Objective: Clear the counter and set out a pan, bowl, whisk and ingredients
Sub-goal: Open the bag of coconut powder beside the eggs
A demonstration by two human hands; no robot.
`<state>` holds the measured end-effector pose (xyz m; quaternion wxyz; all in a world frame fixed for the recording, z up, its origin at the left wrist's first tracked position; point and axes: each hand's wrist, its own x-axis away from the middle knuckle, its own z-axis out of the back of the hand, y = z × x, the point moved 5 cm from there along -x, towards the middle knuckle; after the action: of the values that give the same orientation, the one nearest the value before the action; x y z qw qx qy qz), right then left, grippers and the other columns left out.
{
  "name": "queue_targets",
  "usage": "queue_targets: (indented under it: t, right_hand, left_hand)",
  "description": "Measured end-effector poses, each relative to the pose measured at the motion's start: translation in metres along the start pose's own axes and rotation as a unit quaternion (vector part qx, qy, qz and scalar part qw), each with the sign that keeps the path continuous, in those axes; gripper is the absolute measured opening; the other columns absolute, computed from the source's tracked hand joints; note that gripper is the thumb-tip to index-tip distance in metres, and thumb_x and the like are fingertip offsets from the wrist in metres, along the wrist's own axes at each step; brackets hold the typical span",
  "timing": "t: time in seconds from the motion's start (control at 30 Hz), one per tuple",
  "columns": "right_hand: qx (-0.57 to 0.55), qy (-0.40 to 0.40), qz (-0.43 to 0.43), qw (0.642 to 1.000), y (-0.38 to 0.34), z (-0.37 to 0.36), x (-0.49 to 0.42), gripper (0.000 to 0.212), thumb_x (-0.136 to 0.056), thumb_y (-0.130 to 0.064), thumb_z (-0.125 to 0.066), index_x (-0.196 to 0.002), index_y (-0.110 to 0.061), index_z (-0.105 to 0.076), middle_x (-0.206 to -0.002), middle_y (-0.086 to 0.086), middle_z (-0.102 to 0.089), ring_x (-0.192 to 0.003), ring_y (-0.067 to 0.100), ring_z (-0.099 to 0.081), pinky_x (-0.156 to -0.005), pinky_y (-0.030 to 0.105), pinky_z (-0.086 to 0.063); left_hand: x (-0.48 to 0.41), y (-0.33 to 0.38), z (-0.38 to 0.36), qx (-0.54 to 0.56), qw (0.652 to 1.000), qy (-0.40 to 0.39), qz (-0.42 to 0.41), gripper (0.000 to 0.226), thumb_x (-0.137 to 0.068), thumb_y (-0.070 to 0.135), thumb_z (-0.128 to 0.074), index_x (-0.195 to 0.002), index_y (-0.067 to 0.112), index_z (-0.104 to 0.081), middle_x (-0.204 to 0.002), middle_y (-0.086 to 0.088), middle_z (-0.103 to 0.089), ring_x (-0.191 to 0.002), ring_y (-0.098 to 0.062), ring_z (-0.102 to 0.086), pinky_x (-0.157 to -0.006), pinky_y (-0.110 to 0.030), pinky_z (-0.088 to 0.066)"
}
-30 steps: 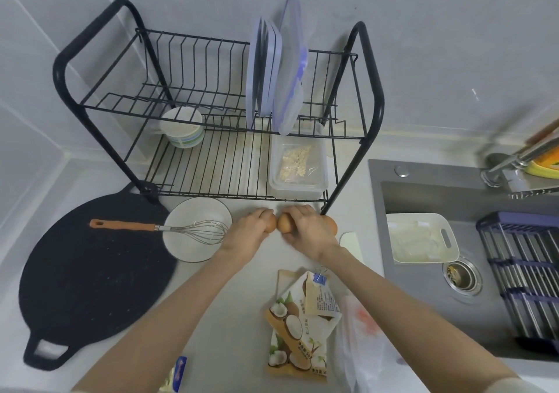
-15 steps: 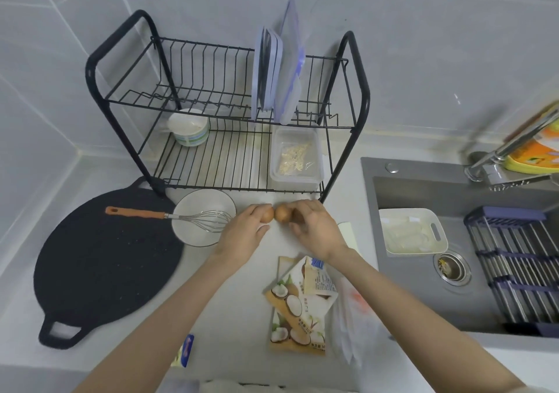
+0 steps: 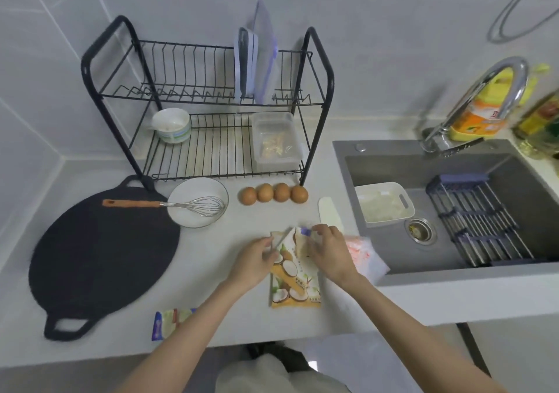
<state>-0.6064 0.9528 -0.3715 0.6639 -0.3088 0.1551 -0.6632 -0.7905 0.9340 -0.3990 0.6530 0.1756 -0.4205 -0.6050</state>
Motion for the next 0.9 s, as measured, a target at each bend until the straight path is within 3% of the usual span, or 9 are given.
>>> queue_targets:
  t: [0.23, 0.37, 0.43, 0.6, 0.73, 0.83, 0.9]
  right_hand:
    - [-0.12, -0.038, -0.125, 0.984, 0.011, -0.021, 0.024, 0.052, -0.087, -0.019, -0.06, -0.134, -0.011, -0.039, -0.12, 0.01, -0.059, -0.102, 0.025, -0.06, -0.086, 0.034, -0.051]
    - [-0.141, -0.04, -0.14, 0.979, 0.01, -0.024, 0.027, 0.053, -0.085, -0.016, -0.064, -0.133, -0.013, -0.04, -0.118, 0.01, -0.062, -0.096, 0.024, -0.062, -0.086, 0.036, -0.053]
    - [-0.146, -0.044, -0.136, 0.979, 0.006, -0.025, 0.027, 0.054, -0.084, -0.014, -0.065, -0.133, -0.013, -0.041, -0.117, 0.011, -0.063, -0.091, 0.021, -0.061, -0.082, 0.032, -0.053]
    - [-0.144, -0.063, -0.088, 0.984, -0.017, -0.04, 0.028, 0.051, -0.084, -0.011, -0.064, -0.131, -0.012, -0.043, -0.12, 0.011, -0.063, -0.09, 0.019, -0.059, -0.083, 0.033, -0.053]
    - [-0.151, -0.087, -0.061, 0.983, -0.037, -0.059, 0.028, 0.049, -0.085, -0.009, -0.064, -0.13, -0.012, -0.046, -0.123, 0.009, -0.059, -0.094, 0.017, -0.056, -0.087, 0.033, -0.052]
    - [-0.157, -0.099, -0.043, 0.982, -0.054, -0.072, 0.028, 0.047, -0.085, -0.009, -0.064, -0.129, -0.012, -0.048, -0.122, 0.008, -0.059, -0.094, 0.014, -0.053, -0.084, 0.028, -0.05]
    - [-0.154, -0.098, -0.033, 0.983, -0.062, -0.076, 0.028, 0.045, -0.086, -0.009, -0.062, -0.129, -0.012, -0.049, -0.121, 0.006, -0.06, -0.095, 0.014, -0.054, -0.08, 0.022, -0.046]
  left_hand:
    - [0.001, -0.003, -0.011, 0.089, 0.995, 0.005, 0.053, 0.032, -0.089, 0.01, -0.061, -0.119, -0.001, -0.061, -0.117, -0.01, -0.065, -0.108, -0.023, -0.062, -0.09, -0.025, -0.046]
    - [0.008, -0.007, -0.015, 0.087, 0.993, 0.008, 0.077, 0.006, -0.085, 0.017, -0.066, -0.081, 0.013, -0.064, -0.091, -0.006, -0.071, -0.082, -0.021, -0.064, -0.068, -0.029, -0.047]
    - [0.012, -0.013, -0.016, 0.108, 0.99, 0.022, 0.092, 0.014, -0.084, 0.019, -0.068, -0.074, 0.021, -0.059, -0.088, -0.004, -0.069, -0.081, -0.02, -0.063, -0.065, -0.026, -0.044]
    - [0.032, -0.036, -0.001, 0.143, 0.98, 0.049, 0.127, 0.015, -0.084, 0.023, -0.069, -0.094, 0.015, -0.061, -0.097, -0.005, -0.068, -0.091, -0.02, -0.065, -0.074, -0.028, -0.05]
    - [0.051, -0.051, 0.018, 0.137, 0.978, 0.086, 0.134, 0.011, -0.088, 0.022, -0.065, -0.095, 0.017, -0.058, -0.091, 0.003, -0.064, -0.088, -0.016, -0.062, -0.079, -0.031, -0.051]
    - [0.065, -0.062, 0.032, 0.115, 0.98, 0.104, 0.127, 0.007, -0.094, 0.018, -0.056, -0.1, 0.016, -0.056, -0.093, 0.005, -0.059, -0.09, -0.013, -0.057, -0.076, -0.023, -0.044]
    - [0.07, -0.069, 0.038, 0.085, 0.985, 0.103, 0.113, 0.016, -0.096, 0.02, -0.051, -0.105, 0.013, -0.063, -0.097, 0.006, -0.064, -0.094, -0.013, -0.061, -0.071, -0.019, -0.042]
